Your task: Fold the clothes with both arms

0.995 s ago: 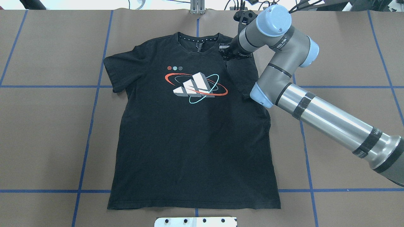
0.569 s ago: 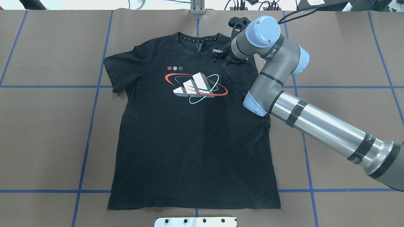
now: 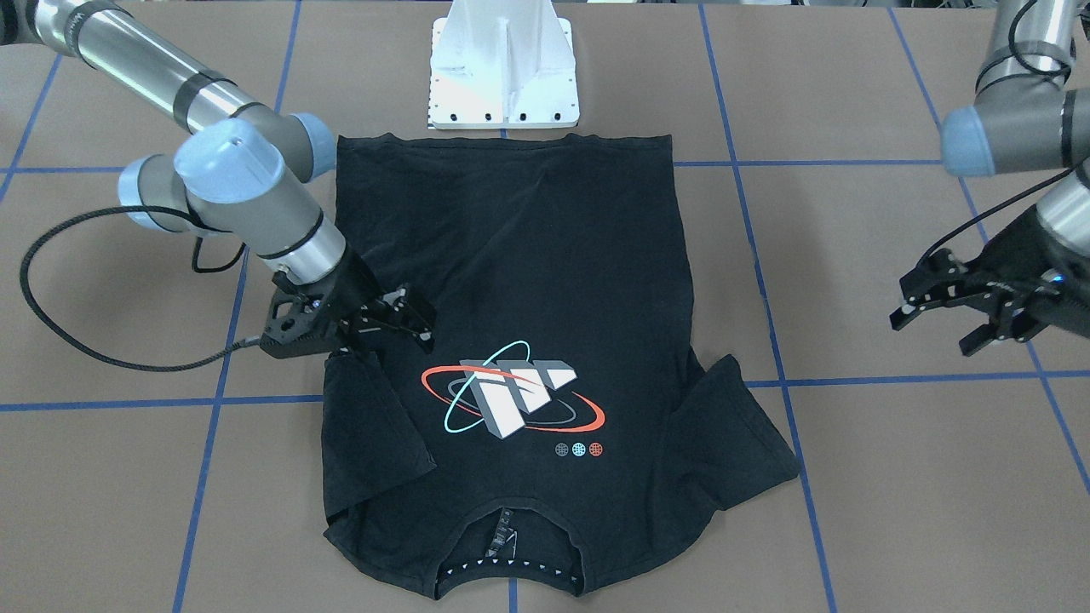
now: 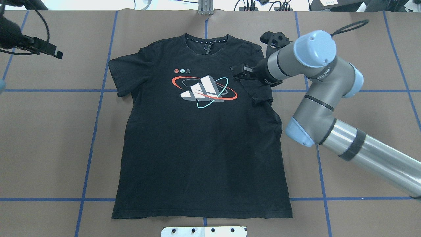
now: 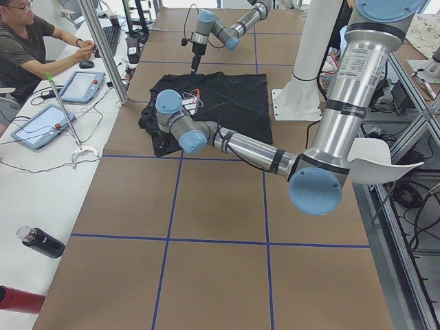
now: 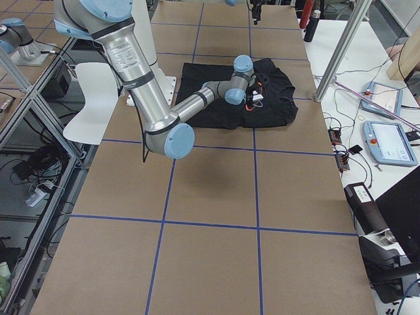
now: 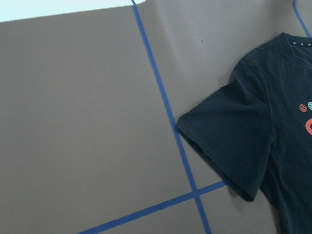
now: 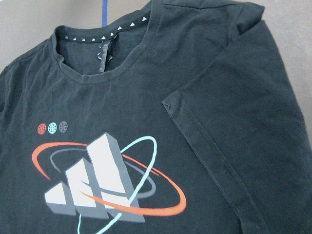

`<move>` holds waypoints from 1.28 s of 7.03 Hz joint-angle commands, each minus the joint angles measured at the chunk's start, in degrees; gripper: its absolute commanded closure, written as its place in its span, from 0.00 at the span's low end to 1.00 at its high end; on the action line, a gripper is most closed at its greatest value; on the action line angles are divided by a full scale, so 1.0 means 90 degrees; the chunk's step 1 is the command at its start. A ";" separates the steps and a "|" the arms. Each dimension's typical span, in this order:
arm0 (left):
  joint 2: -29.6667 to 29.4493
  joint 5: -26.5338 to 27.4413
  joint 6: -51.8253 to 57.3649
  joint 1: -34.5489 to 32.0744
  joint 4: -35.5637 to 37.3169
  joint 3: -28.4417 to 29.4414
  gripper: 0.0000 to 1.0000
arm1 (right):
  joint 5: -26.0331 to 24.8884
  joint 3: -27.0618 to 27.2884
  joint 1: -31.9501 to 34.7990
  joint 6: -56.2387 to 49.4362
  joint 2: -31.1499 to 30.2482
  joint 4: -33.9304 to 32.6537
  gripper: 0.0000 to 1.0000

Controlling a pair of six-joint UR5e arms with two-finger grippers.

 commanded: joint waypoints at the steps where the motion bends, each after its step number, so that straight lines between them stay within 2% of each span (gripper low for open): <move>1: -0.1075 0.0211 -0.0478 0.0403 -0.1494 0.2262 0.07 | 0.0070 0.0998 0.0018 0.0002 -0.0912 -0.0031 0.00; 2: -0.1293 0.0696 -0.0703 0.0444 -0.1909 0.2806 0.11 | 0.0070 0.1039 0.0018 -0.0008 -0.1020 -0.0031 0.00; 3: -0.1441 0.0991 -0.1082 0.0677 -0.1932 0.2995 0.17 | 0.0031 0.1030 -0.0001 -0.0018 -0.1022 -0.0031 0.00; 4: -0.1607 0.1003 -0.1367 0.0698 -0.2136 0.3306 0.22 | 0.0011 0.1039 -0.0001 -0.0018 -0.1031 -0.0021 0.01; 5: -0.1773 0.1023 -0.1950 0.0931 -0.2679 0.3657 0.30 | -0.0018 0.1030 -0.0001 -0.0008 -0.1031 -0.0021 0.01; 6: -0.1794 0.1110 -0.2100 0.0991 -0.2955 0.3786 0.37 | -0.0008 0.1010 -0.0011 -0.0027 -0.1022 -0.0021 0.01; 9: -0.1794 0.1130 -0.2112 0.1099 -0.2958 0.3807 0.51 | -0.0018 0.0981 -0.0030 -0.0067 -0.1012 -0.0021 0.01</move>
